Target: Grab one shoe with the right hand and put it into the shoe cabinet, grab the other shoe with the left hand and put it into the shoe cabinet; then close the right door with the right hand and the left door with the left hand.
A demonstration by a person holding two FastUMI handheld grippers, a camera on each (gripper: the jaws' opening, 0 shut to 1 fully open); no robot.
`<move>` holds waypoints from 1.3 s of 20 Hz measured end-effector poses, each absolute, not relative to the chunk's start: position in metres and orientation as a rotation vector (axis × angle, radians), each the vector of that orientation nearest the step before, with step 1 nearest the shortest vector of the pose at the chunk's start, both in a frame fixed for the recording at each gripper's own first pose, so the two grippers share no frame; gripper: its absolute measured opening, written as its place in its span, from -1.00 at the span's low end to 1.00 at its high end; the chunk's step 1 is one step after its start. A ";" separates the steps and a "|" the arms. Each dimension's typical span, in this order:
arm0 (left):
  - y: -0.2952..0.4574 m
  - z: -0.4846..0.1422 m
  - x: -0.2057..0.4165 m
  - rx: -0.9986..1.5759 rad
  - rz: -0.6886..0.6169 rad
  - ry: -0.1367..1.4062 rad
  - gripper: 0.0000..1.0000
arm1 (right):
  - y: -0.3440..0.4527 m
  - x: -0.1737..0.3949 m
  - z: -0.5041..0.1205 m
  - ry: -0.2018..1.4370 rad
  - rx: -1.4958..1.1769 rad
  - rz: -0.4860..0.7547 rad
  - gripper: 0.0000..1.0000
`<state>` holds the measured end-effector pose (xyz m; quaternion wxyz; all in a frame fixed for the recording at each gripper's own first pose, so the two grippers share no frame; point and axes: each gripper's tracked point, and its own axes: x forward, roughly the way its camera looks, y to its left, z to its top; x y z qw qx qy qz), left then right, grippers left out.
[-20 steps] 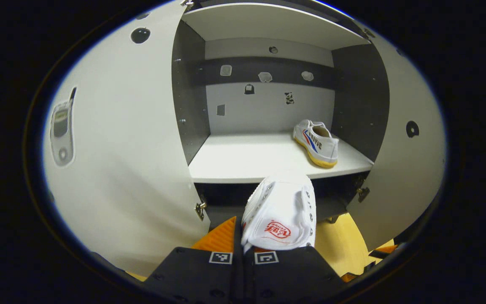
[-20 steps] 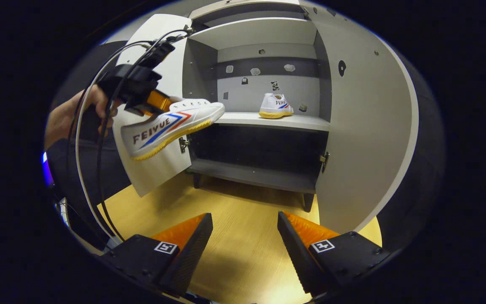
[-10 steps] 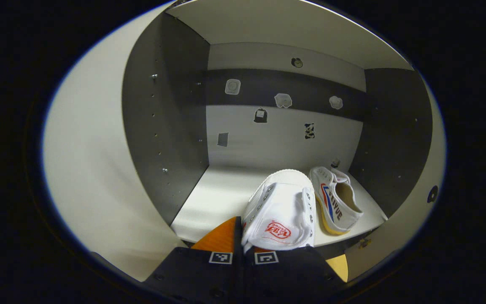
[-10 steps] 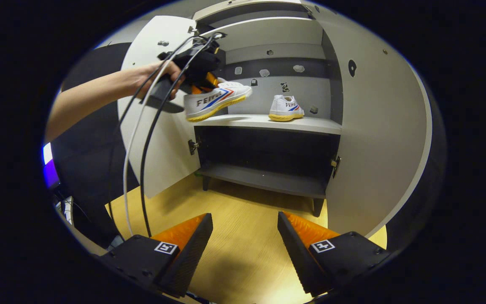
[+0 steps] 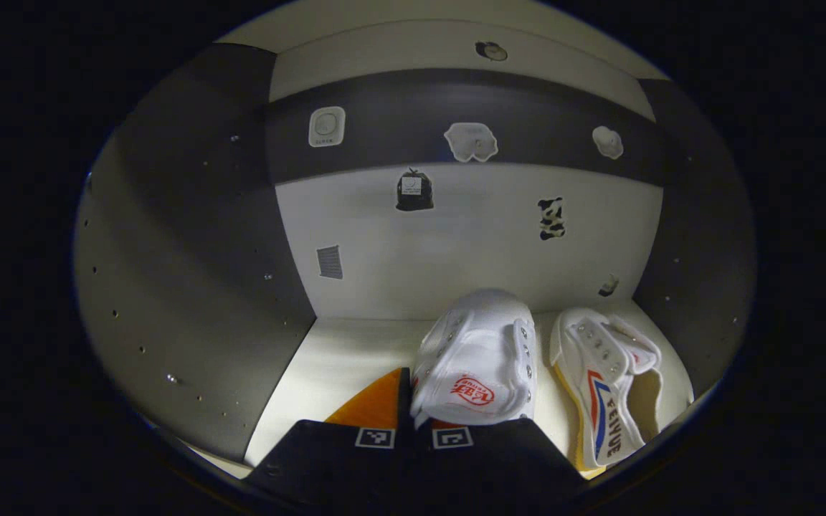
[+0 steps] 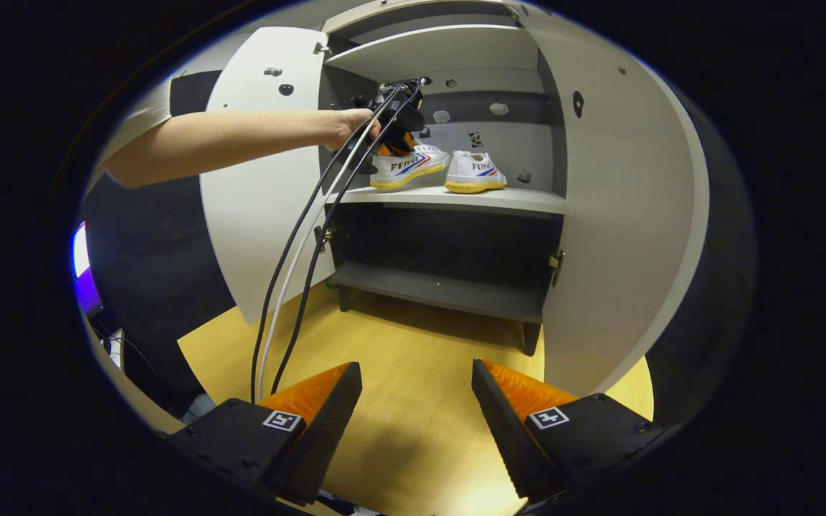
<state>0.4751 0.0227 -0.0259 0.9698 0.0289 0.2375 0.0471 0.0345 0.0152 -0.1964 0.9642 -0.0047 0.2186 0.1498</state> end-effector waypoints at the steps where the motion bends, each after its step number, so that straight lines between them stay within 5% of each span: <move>1: 0.023 -0.029 0.481 0.068 0.098 0.488 -0.90 | 0.011 0.033 -0.198 0.447 -0.006 0.292 0.96; 9: 0.019 -0.047 0.492 0.176 0.075 0.560 -0.90 | 0.007 0.030 -0.195 0.439 0.004 0.242 0.97; 13: 0.024 -0.042 0.479 0.214 0.052 0.558 -0.68 | 0.014 0.028 -0.187 0.420 -0.007 0.238 0.97; 15: 0.020 -0.033 0.465 0.206 0.012 0.535 -0.33 | 0.017 0.025 -0.186 0.419 -0.020 0.234 0.98; 18: 0.021 -0.021 0.432 0.203 -0.030 0.515 0.59 | 0.022 0.022 -0.181 0.405 -0.022 0.217 0.97; 21: 0.022 -0.009 0.389 0.162 -0.063 0.470 0.94 | 0.026 0.020 -0.172 0.390 -0.026 0.190 0.99; 26: 0.020 0.031 0.303 0.118 -0.115 0.302 0.93 | 0.036 0.013 -0.145 0.350 -0.024 0.142 0.98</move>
